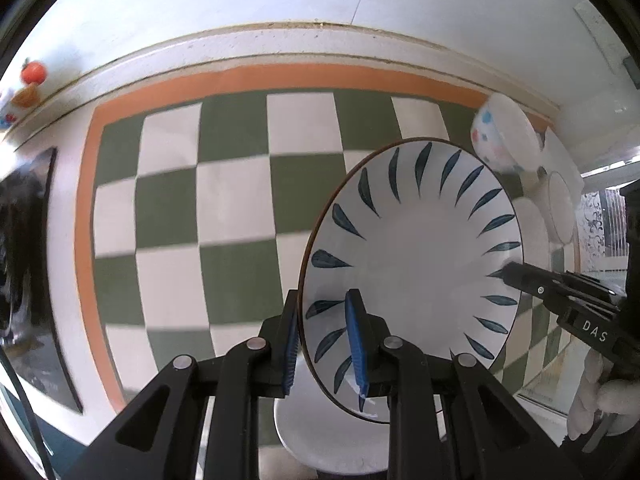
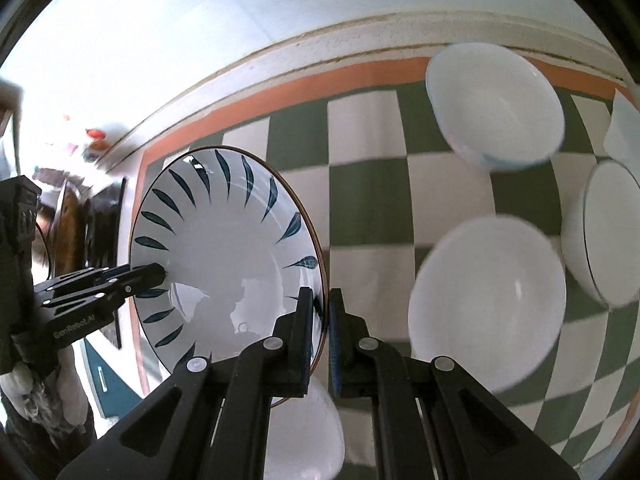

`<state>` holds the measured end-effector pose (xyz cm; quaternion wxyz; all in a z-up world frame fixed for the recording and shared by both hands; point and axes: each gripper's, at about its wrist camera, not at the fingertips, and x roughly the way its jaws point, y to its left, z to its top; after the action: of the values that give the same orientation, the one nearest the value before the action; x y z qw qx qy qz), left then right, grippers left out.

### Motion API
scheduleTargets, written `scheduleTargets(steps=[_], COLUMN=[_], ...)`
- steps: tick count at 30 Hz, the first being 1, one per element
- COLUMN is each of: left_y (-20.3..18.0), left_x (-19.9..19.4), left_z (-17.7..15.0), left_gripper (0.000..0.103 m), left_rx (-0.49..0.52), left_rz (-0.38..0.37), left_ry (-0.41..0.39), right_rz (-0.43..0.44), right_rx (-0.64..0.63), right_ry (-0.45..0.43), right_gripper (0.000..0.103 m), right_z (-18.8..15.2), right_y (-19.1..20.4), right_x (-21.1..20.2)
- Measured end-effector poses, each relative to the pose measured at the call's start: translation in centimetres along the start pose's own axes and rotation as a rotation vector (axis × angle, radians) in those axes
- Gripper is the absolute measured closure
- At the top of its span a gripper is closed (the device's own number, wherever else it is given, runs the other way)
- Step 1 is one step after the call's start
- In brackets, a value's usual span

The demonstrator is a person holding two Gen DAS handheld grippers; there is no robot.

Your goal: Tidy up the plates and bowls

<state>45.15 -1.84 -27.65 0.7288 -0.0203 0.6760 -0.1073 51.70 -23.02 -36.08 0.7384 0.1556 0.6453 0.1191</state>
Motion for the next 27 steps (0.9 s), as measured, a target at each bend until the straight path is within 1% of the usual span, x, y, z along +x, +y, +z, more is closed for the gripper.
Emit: scheduleTargets(steps=[3, 7, 13, 16, 20, 24, 27], left_y=[0.2, 0.4, 1.2, 1.5, 1.5, 1.2, 1.1], left_x=[-0.9, -0.2, 1.4, 2.4, 4.0, 5.1, 5.6], left_z=[-2.5, -5.4, -8.9, -9.9, -10.5, -10.6, -10.7], left_gripper=[0.083, 0.083, 0.083, 0.083, 0.083, 0.083, 0.083], left_rx=[-0.023, -0.055, -0.115, -0.132, -0.131, -0.118, -0.114], left_rz=[0.002, 0.005, 0.015, 0.012, 0.023, 0.023, 0.019], left_ry=[-0.007, 0.003, 0.036, 0.054, 0.081, 0.097, 0.105], right_rz=[0.014, 0.032, 0.045, 0.05, 0.033, 0.01, -0.003], right_rx=[-0.022, -0.058, -0.099, -0.112, -0.132, -0.135, -0.123], right_ry=[0.014, 0.036, 0.081, 0.116, 0.16, 0.172, 0.174], right_gripper=[0.094, 0.094, 0.094, 0.094, 0.094, 0.094, 0.094], right_z=[-2.2, -5.5, -9.2, -10.5, -11.9, -12.6, -12.6], right_y=[0.0, 0.2, 0.2, 0.2, 0.0, -0.3, -0.7], right_x=[-0.7, -1.4, -0.8, 0.6, 2.3, 3.2, 3.7])
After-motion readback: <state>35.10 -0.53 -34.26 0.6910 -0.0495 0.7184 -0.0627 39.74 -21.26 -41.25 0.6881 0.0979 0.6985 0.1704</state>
